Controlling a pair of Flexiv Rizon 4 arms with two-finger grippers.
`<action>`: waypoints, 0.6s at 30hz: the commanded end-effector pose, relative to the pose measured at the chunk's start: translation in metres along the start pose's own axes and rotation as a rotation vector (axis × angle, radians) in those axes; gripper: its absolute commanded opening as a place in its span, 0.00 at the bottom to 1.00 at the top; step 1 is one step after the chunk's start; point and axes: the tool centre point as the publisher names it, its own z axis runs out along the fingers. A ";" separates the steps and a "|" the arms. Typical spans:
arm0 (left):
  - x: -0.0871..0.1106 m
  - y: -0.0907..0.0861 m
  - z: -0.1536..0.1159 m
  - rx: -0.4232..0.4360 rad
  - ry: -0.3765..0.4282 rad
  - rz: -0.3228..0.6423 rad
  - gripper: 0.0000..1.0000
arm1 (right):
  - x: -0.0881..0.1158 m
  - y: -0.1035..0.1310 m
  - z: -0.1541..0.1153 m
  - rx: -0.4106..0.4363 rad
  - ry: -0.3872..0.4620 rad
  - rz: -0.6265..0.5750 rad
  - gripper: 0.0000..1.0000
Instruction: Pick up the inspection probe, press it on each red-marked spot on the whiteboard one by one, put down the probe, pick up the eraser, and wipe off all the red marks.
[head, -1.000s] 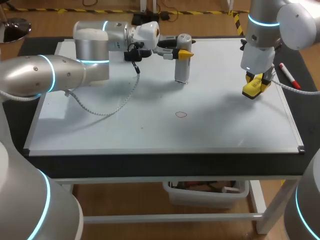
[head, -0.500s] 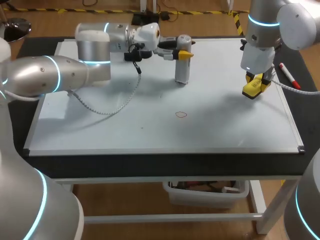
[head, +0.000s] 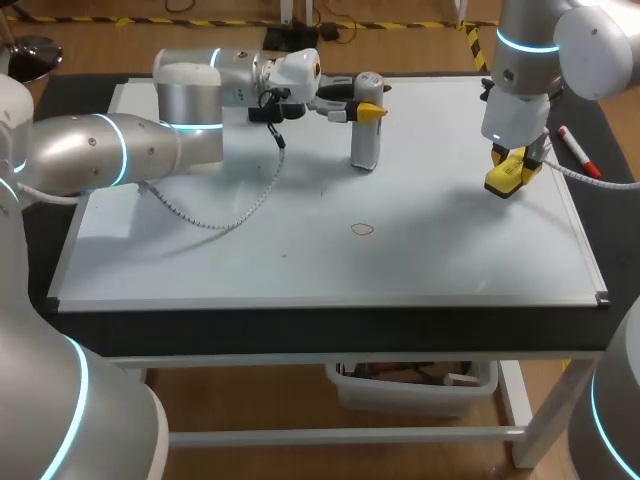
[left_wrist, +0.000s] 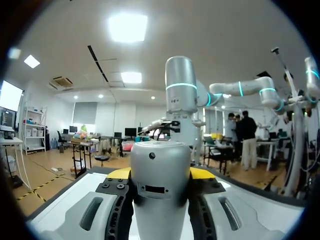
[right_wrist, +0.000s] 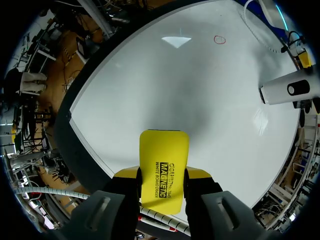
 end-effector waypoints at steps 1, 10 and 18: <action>-0.001 0.003 0.000 -0.001 0.007 -0.003 0.00 | 0.000 0.000 0.000 0.002 0.002 -0.002 0.00; 0.001 0.004 0.000 -0.005 0.009 -0.008 0.00 | 0.000 0.000 0.000 0.002 0.002 -0.002 0.00; 0.003 -0.011 -0.004 -0.005 -0.005 0.005 0.00 | 0.000 0.000 0.000 0.002 0.002 -0.002 0.00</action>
